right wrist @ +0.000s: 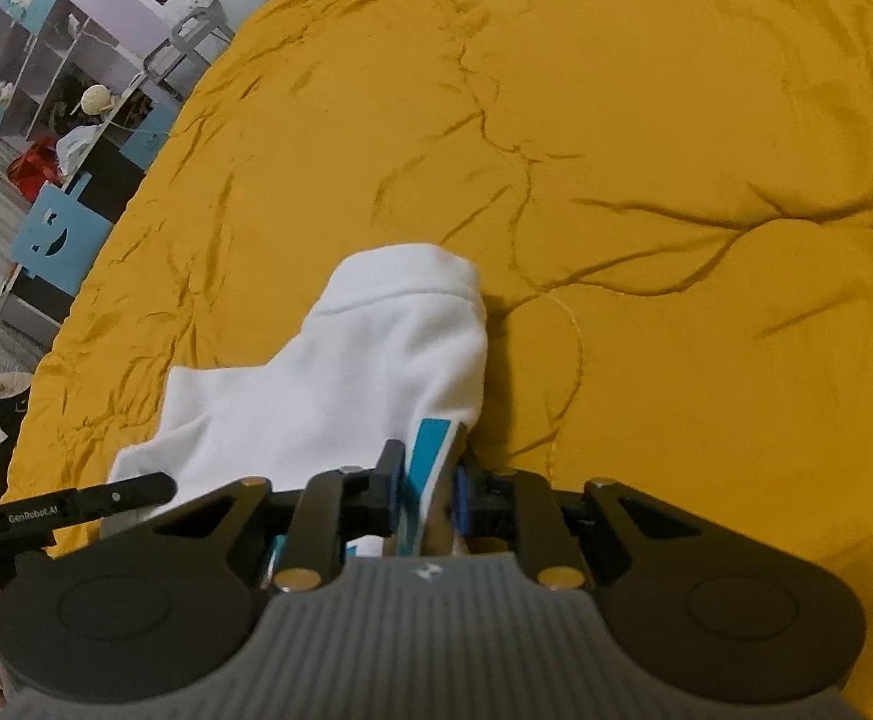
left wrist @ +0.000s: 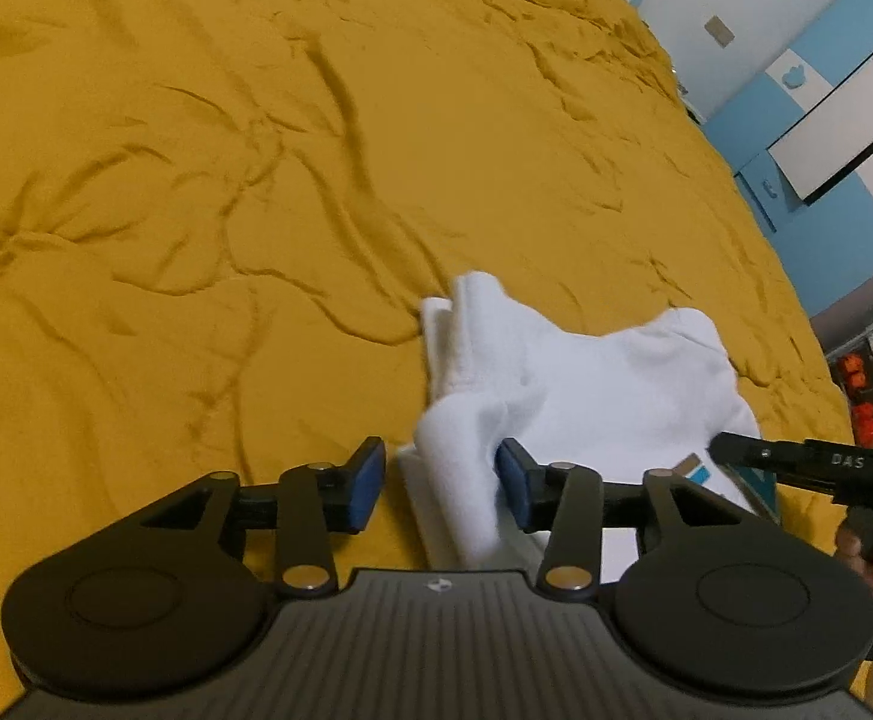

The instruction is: Fold small clothes

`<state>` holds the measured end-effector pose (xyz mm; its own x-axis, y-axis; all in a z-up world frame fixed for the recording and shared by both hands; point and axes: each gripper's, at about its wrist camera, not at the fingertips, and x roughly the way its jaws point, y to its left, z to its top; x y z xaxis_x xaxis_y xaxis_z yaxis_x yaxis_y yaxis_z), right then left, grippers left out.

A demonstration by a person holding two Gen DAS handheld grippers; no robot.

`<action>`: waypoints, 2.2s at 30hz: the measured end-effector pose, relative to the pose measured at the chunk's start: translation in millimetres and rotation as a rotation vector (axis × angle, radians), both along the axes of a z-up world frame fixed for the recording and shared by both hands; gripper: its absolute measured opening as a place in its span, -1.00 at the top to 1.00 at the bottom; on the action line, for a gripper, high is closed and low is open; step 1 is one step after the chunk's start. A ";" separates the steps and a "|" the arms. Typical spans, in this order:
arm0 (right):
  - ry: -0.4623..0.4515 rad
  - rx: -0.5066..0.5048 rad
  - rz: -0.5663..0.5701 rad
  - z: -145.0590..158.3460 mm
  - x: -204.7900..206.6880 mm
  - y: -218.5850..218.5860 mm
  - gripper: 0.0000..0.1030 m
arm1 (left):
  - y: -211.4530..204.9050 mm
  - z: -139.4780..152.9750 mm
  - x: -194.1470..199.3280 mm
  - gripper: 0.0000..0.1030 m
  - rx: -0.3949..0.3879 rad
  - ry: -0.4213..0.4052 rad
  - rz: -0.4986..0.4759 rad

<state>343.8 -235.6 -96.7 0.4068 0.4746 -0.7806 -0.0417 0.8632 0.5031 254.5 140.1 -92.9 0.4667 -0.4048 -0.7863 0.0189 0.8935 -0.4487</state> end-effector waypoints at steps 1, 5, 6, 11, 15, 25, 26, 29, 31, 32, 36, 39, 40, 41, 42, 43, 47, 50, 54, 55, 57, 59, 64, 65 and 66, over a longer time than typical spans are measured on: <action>-0.003 -0.008 -0.005 4.8 -0.7 1.7 0.70 | 1.0 0.1 -0.4 -0.05 0.001 -0.001 0.001; -0.024 -0.058 -0.018 15.5 -7.7 -5.9 0.68 | -4.3 9.8 -6.3 -0.12 0.077 -0.030 -0.008; -0.030 -0.075 -0.019 19.4 -10.1 -7.6 0.68 | -6.0 13.4 -9.0 -0.12 0.097 -0.039 -0.010; -0.091 -0.222 -0.012 41.8 -25.4 -14.9 0.68 | -16.2 35.8 -20.7 -0.12 0.259 -0.089 0.009; -0.151 -0.263 0.013 64.8 -50.2 -22.7 0.68 | -23.2 55.6 -32.8 -0.03 0.280 -0.130 0.007; -0.293 -0.320 0.242 106.7 -135.5 9.6 0.67 | -67.0 98.0 -88.0 0.02 0.307 -0.205 -0.131; -0.300 -0.319 0.257 108.1 -142.9 13.3 0.67 | -71.7 100.4 -94.9 0.05 0.298 -0.211 -0.148; -0.323 -0.346 0.295 107.6 -163.5 25.0 0.67 | -84.2 100.4 -113.5 0.13 0.260 -0.220 -0.187; -0.339 -0.370 0.317 103.9 -175.5 30.7 0.67 | -91.4 93.3 -125.0 0.24 0.247 -0.212 -0.206; -0.346 -0.378 0.324 101.8 -182.0 32.8 0.67 | -94.2 89.2 -129.8 0.29 0.241 -0.204 -0.213; -0.336 -0.395 0.348 88.4 -200.9 35.5 0.67 | -100.0 67.5 -146.0 0.44 0.248 -0.171 -0.236; -0.302 -0.428 0.348 71.1 -210.1 32.6 0.67 | -97.3 53.0 -153.9 0.51 0.271 -0.145 -0.224; -0.298 -0.429 0.343 65.4 -211.7 30.3 0.66 | -95.5 49.4 -155.6 0.53 0.277 -0.138 -0.217; -0.289 -0.424 0.336 60.3 -212.3 28.8 0.66 | -94.1 45.8 -157.0 0.53 0.286 -0.130 -0.208; -0.280 -0.413 0.323 54.5 -214.1 26.5 0.66 | -92.6 42.7 -157.8 0.53 0.299 -0.122 -0.203; -0.281 -0.408 0.317 50.4 -215.2 25.5 0.66 | -92.0 38.2 -159.4 0.53 0.314 -0.118 -0.202; -0.300 -0.420 0.315 28.8 -222.8 26.8 0.65 | -85.8 19.0 -161.9 0.52 0.298 -0.114 -0.185; -0.327 -0.407 0.293 15.3 -227.6 23.8 0.65 | -87.7 11.0 -161.8 0.51 0.307 -0.123 -0.175; -0.358 -0.380 0.259 10.1 -232.2 18.1 0.65 | -89.2 9.8 -167.6 0.49 0.315 -0.148 -0.152; -0.365 -0.383 0.259 10.7 -233.1 18.6 0.65 | -88.8 10.7 -168.5 0.49 0.313 -0.151 -0.144; -0.375 -0.388 0.258 10.6 -234.4 19.1 0.65 | -91.7 13.0 -171.0 0.49 0.328 -0.169 -0.145; -0.380 -0.379 0.255 11.9 -234.4 17.4 0.65 | -95.1 15.7 -174.3 0.49 0.348 -0.189 -0.150; -0.372 -0.349 0.234 19.4 -233.0 13.2 0.61 | -95.9 23.2 -180.6 0.49 0.354 -0.223 -0.138; -0.373 -0.354 0.234 21.9 -233.6 13.8 0.61 | -95.9 25.5 -181.5 0.48 0.355 -0.228 -0.135; -0.374 -0.365 0.236 24.5 -233.9 15.7 0.61 | -96.1 28.9 -182.4 0.47 0.356 -0.236 -0.131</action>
